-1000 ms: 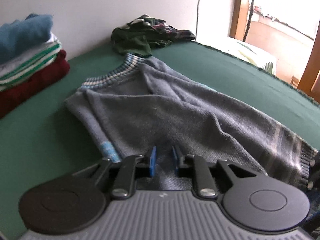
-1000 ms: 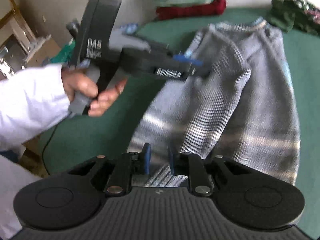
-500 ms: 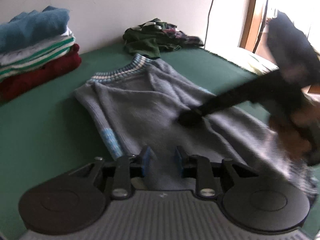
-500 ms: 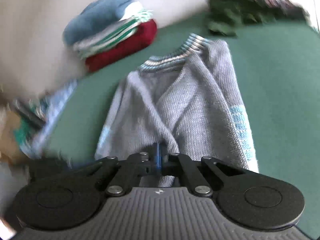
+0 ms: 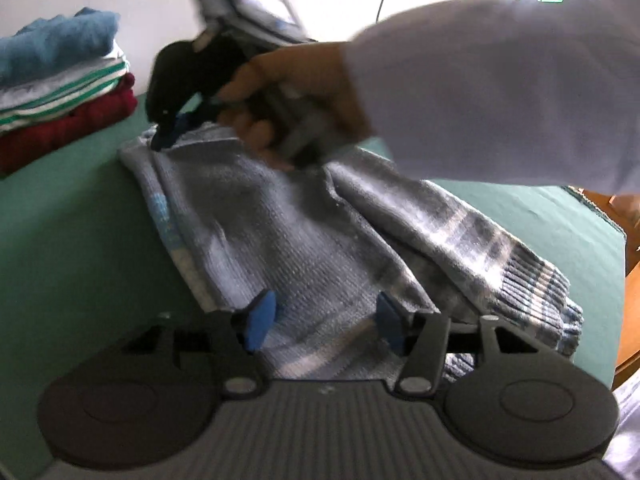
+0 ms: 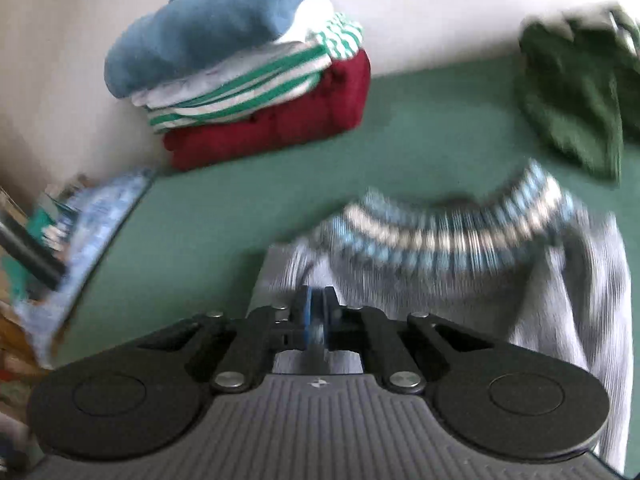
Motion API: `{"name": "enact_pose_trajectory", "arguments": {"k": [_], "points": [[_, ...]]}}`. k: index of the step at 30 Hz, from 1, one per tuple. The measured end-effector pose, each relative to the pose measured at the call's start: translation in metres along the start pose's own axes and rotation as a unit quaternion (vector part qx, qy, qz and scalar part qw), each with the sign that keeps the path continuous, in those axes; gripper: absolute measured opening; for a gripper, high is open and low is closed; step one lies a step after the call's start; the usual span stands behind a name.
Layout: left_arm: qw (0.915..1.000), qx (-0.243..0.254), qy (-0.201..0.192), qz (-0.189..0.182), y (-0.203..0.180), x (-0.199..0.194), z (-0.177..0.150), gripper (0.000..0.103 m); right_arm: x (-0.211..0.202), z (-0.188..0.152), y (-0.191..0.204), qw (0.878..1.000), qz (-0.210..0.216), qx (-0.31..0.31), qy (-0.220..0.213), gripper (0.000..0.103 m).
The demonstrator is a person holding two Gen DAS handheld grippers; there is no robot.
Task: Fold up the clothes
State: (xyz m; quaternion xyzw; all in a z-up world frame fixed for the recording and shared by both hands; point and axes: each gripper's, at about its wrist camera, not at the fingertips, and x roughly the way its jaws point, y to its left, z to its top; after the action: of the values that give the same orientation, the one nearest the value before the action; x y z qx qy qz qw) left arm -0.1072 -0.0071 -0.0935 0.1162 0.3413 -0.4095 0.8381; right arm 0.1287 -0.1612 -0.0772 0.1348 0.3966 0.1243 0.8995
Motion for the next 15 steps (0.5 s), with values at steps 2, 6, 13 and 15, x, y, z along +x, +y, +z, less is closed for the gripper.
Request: {"name": "enact_pose_trajectory", "arguments": {"k": [2,6,13,15], "points": [[1.0000,-0.001,-0.003,0.002,-0.003,0.000,-0.001,0.065,0.005,0.005,0.002,1.000,-0.018,-0.012,0.002,0.012],[0.9999,0.010,-0.003,0.003,-0.010,0.003,-0.001,0.077,-0.018,-0.003,-0.003,1.000,0.005,-0.005,-0.001,0.016],[0.9999,0.010,-0.008,-0.008,-0.011,0.001,-0.003,0.080,-0.116,-0.093,-0.018,0.998,0.048,-0.035,0.009,0.017],[0.9998,0.002,-0.007,-0.018,-0.007,-0.003,0.001,0.066,-0.146,-0.125,-0.025,0.998,0.053,-0.028,0.010,0.017]]}}
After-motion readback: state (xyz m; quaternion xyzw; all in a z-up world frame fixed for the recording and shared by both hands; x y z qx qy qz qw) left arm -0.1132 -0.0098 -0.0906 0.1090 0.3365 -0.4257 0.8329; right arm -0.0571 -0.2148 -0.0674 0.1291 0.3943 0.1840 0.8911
